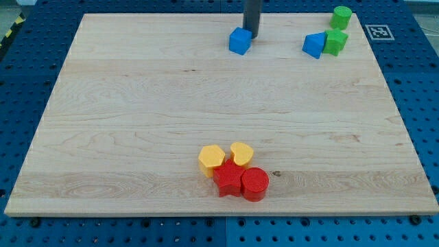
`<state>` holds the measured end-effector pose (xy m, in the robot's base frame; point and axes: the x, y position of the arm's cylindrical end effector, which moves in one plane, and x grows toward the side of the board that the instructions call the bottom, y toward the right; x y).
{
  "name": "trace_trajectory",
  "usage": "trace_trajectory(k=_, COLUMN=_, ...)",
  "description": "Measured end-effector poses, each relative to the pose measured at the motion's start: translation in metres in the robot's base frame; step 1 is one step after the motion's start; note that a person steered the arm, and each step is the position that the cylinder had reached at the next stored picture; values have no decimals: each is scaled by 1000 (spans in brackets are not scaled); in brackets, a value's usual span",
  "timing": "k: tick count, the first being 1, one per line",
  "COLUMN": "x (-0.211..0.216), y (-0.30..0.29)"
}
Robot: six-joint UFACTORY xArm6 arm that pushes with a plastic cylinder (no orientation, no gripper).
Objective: Move the blue cube towards the top left
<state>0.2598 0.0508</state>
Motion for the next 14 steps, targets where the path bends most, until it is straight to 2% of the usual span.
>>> trace_trajectory(k=1, x=6, y=34)
trace_trajectory(k=2, x=29, y=39)
trace_trajectory(k=3, x=36, y=3)
trace_trajectory(k=5, x=12, y=-132)
trace_trajectory(k=6, x=25, y=-106)
trace_trajectory(k=7, x=32, y=-49)
trace_trajectory(k=8, x=4, y=-47)
trace_trajectory(k=9, x=-21, y=-94)
trace_trajectory(k=11, x=-32, y=-202)
trace_trajectory(k=12, x=-32, y=-206)
trace_trajectory(k=13, x=-23, y=-147)
trace_trajectory(k=14, x=13, y=-116)
